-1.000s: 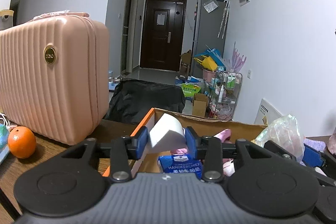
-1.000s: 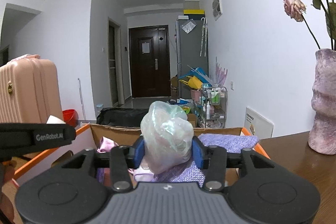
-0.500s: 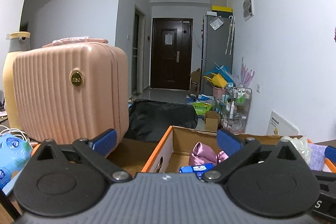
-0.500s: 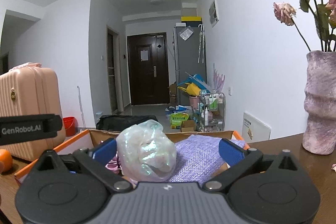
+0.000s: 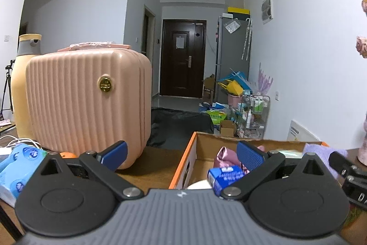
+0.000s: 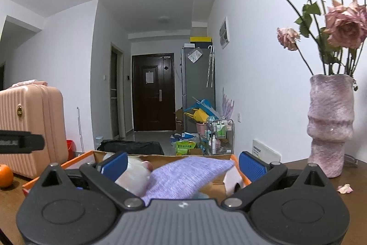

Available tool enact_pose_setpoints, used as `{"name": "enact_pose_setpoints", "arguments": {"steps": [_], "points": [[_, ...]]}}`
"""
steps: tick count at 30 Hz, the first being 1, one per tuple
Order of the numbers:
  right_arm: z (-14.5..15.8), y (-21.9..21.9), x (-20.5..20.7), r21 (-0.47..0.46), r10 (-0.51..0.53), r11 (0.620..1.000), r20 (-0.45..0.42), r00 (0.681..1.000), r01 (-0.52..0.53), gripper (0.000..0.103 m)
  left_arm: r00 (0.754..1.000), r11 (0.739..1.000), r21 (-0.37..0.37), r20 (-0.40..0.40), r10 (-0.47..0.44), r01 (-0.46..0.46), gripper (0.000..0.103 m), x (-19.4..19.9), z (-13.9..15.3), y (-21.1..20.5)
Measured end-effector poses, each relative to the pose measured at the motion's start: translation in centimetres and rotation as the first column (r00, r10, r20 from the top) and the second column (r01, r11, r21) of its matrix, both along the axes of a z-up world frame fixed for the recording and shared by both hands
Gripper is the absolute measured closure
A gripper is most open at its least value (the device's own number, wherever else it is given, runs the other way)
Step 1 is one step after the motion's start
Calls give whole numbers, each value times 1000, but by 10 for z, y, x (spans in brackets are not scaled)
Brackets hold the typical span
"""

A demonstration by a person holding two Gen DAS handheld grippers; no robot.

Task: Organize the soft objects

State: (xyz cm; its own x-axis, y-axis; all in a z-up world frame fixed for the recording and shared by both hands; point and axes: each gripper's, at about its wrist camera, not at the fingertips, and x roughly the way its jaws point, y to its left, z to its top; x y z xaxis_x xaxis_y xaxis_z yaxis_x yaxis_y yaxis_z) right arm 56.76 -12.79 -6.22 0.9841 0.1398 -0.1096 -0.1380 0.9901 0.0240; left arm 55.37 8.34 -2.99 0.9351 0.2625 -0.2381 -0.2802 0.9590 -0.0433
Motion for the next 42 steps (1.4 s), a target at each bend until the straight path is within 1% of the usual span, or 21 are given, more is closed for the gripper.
{"name": "enact_pose_setpoints", "arguments": {"steps": [4, 13, 24, 30, 39, 42], "points": [[0, -10, -15, -4, -6, 1000, 0, 1000, 6, 0, 1000, 1000, 6, -8, -13, 13, 0, -21, 0, 5], [1, -31, -71, -11, -9, 1000, 8, 1000, 9, 0, 1000, 999, 45, -9, -17, 17, 0, -81, -3, 7], [2, -48, -162, -46, 11, 999, 30, 999, -10, 0, 999, 998, 52, -26, -29, 30, 0, -167, -3, -3], [4, -52, -216, -81, 39, 996, 40, 998, -35, 0, 999, 997, 68, -12, -45, 45, 0, -216, 0, -13], [4, -64, -295, -73, 58, 996, 24, 998, -56, 0, 997, 996, 21, 0, -83, 83, 0, -298, -2, -21], [2, -68, -325, -70, 57, 996, 32, 998, -55, 0, 995, 995, -2, -12, -96, 96, 0, -322, -7, -23]]}}
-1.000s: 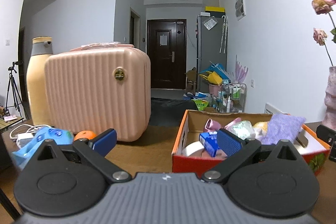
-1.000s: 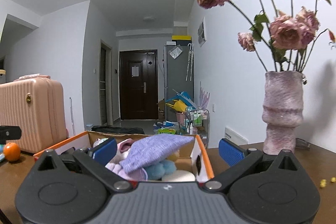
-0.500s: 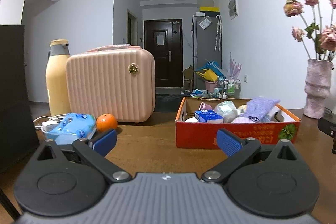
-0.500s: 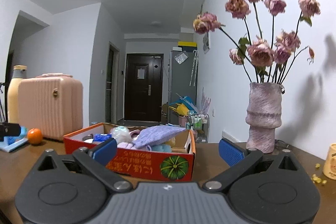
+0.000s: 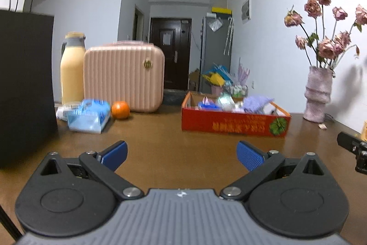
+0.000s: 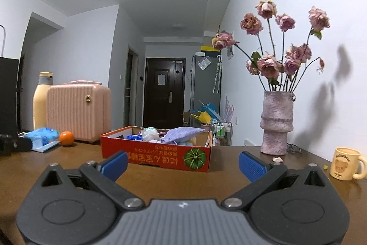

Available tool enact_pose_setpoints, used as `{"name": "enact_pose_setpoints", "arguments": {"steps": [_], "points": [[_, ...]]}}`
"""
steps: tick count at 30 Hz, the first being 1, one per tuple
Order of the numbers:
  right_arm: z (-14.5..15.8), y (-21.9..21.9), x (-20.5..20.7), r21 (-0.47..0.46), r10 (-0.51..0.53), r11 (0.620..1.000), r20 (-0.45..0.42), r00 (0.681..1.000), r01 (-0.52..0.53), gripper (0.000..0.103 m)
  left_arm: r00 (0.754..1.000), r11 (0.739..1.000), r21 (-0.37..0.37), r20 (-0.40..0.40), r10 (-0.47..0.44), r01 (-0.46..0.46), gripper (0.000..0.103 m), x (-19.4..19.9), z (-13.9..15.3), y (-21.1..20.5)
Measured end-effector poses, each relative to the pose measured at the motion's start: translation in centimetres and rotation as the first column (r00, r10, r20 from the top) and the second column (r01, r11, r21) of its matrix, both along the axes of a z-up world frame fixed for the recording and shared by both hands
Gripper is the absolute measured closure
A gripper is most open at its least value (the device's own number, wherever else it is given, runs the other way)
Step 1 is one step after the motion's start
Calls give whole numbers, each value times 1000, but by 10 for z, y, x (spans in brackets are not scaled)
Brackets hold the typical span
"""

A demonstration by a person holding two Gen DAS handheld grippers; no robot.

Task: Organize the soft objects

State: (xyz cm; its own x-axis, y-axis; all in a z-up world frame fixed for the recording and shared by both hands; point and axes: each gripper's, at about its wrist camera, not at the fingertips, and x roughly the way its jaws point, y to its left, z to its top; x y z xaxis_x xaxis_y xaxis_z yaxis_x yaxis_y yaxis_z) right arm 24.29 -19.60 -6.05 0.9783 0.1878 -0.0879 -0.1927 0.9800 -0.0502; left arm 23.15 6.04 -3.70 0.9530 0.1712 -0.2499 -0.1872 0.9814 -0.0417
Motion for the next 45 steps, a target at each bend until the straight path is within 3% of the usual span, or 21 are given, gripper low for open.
{"name": "enact_pose_setpoints", "arguments": {"steps": [7, 17, 27, 45], "points": [[-1, -7, -64, -1, 21, 1000, -7, 1000, -21, 0, 997, 996, -82, -66, -36, 31, 0, -46, -18, -1], [19, -17, -148, -5, 64, 998, 9, 998, -64, 0, 999, 999, -12, -13, -48, 48, 0, -140, 1, -29], [38, -21, -167, 25, 58, 998, -9, 998, -58, 0, 997, 996, 69, 47, -67, 63, 0, -178, 26, -59], [38, -15, -175, 4, 69, 998, 1, 998, -69, 0, 996, 996, 60, 52, -73, 70, 0, -180, 25, -60]]}}
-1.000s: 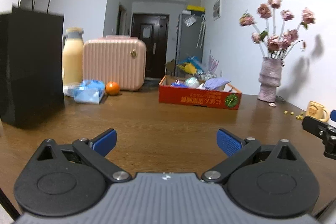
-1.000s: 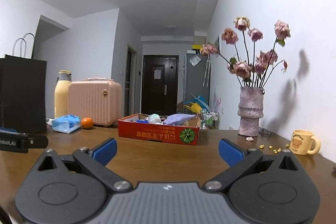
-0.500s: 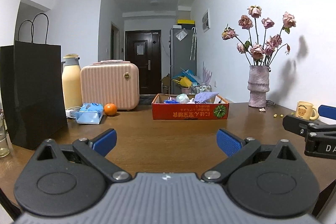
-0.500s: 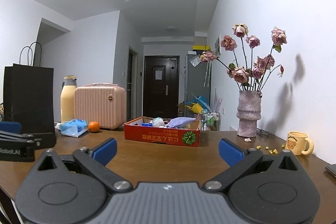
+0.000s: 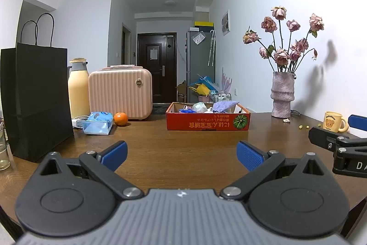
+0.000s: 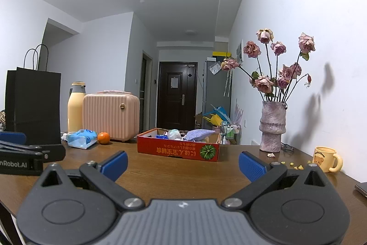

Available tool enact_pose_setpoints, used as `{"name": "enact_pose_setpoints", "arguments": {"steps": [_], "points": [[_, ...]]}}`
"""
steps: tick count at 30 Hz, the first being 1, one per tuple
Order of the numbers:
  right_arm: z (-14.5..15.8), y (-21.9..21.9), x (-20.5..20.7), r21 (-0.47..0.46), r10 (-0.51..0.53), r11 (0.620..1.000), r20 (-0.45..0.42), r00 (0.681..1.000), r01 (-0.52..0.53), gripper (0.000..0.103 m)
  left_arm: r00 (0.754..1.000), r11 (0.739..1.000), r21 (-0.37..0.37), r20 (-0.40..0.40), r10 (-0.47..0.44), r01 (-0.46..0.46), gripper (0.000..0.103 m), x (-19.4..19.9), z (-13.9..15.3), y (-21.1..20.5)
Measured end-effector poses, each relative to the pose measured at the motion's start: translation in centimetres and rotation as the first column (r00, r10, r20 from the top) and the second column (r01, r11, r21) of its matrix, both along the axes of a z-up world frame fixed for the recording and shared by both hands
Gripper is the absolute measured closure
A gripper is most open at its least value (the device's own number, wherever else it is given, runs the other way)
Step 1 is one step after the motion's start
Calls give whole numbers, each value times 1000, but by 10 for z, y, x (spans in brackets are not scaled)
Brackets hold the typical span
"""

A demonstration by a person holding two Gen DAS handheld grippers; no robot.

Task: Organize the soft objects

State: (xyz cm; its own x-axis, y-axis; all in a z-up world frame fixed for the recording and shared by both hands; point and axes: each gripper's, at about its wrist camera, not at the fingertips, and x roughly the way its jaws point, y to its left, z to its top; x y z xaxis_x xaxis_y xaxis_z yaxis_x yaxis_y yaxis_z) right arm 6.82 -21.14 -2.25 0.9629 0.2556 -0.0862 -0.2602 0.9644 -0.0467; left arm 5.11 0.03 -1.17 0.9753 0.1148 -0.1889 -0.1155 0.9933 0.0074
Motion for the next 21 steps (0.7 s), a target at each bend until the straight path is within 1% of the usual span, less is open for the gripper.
{"name": "enact_pose_setpoints", "arguments": {"steps": [21], "points": [[0, 0, 0, -1, 2, 1000, 1, 1000, -2, 0, 1000, 1000, 3, 5, 3, -3, 0, 0, -1, 1]]}}
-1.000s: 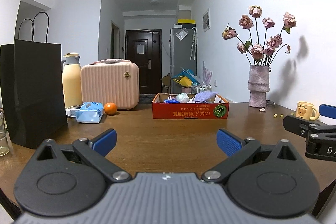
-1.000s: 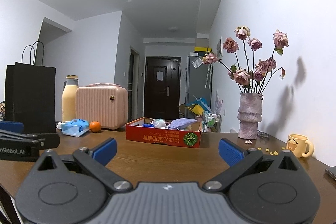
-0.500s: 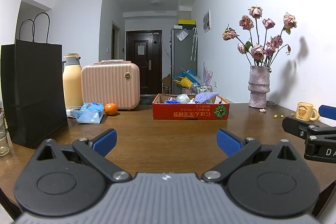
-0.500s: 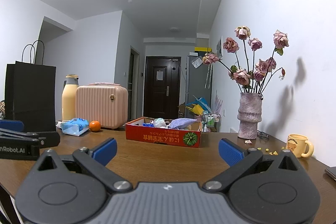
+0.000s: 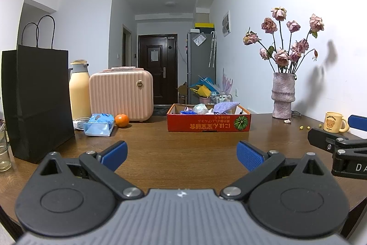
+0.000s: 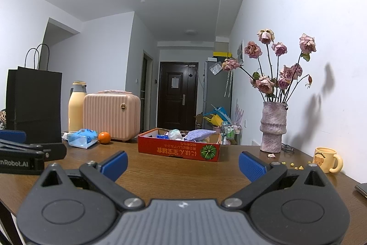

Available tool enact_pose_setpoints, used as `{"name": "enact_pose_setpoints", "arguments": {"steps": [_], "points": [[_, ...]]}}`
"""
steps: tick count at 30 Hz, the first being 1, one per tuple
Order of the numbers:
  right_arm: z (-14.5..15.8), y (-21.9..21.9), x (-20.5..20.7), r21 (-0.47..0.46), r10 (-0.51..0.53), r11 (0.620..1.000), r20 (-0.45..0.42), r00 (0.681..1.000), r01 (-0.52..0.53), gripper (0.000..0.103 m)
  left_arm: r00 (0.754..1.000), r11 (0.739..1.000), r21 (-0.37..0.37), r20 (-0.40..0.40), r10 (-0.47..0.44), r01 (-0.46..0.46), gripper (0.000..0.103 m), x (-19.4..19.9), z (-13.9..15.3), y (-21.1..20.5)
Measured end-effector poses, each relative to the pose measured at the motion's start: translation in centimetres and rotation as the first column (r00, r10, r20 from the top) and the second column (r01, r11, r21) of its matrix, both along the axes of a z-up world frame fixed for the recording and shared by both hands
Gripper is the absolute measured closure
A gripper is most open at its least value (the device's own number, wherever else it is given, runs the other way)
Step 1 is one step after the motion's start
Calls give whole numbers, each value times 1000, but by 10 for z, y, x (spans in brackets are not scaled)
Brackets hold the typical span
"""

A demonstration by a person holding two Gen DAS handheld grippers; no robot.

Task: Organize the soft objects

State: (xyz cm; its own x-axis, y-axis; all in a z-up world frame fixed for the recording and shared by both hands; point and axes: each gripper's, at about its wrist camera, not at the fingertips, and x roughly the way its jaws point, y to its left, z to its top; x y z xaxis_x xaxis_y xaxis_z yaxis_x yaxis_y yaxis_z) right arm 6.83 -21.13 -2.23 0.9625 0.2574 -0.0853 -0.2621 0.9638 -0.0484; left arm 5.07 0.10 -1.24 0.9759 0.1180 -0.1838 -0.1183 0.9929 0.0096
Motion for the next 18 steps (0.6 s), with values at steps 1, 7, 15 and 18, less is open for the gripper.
{"name": "enact_pose_setpoints", "arguments": {"steps": [1, 7, 15, 18], "points": [[0, 1, 0, -1, 1, 1000, 0, 1000, -1, 0, 1000, 1000, 0, 0, 0, 0, 0, 0, 0, 0], [0, 1, 0, -2, 2, 1000, 1, 1000, -2, 0, 1000, 1000, 3, 6, -1, 1, 0, 0, 1, 1], [0, 3, -1, -5, 4, 1000, 3, 1000, -4, 0, 1000, 1000, 5, 8, -2, 2, 0, -1, 1, 0], [0, 3, -1, -7, 3, 1000, 4, 1000, -3, 0, 1000, 1000, 6, 8, -3, 3, 0, -1, 1, 1]]}}
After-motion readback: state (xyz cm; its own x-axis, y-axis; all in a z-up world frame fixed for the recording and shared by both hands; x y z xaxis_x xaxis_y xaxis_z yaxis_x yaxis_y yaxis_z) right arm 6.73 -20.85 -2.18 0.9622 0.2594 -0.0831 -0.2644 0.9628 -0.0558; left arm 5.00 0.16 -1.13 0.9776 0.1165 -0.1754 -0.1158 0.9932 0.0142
